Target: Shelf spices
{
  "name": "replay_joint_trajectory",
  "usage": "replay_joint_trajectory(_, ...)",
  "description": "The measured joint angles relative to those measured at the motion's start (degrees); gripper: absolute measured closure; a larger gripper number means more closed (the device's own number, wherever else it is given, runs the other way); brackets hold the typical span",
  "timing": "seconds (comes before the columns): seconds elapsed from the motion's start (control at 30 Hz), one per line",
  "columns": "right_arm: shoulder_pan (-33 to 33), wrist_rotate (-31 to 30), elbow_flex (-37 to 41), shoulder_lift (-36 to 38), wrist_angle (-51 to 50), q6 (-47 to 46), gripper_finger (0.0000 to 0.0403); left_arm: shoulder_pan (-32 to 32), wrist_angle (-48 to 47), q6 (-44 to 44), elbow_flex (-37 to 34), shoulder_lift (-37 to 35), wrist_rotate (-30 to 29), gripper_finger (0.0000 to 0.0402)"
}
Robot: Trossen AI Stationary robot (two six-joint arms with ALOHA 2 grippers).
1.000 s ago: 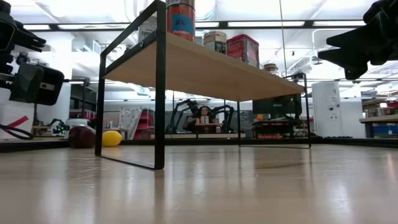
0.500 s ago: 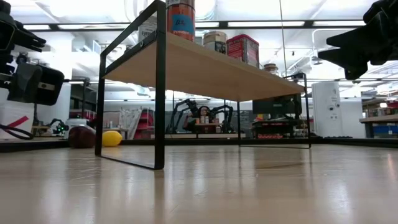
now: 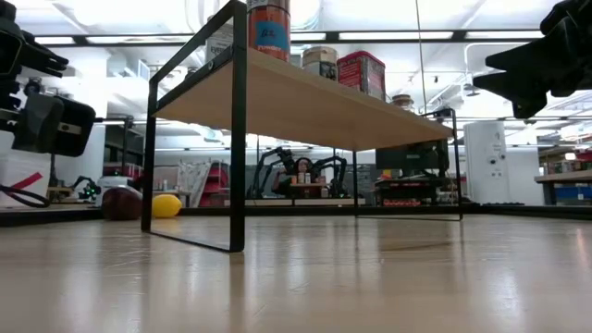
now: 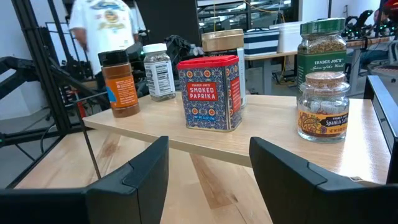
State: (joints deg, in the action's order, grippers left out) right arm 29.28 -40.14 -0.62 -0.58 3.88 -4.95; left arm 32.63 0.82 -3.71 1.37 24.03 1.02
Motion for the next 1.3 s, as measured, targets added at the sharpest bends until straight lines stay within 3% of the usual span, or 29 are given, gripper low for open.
replay_joint_trajectory(0.47,0.0,-0.02,0.0,0.0,0.0,0.0,0.0204,0.0,0.01,-0.01,0.0,0.0,0.0,0.0161)
replay_joint_trajectory(1.3,-0.01,0.0,0.0,0.01,0.01,0.0,0.0204,0.01,0.02,0.0,0.02,0.0,-0.01,0.0181)
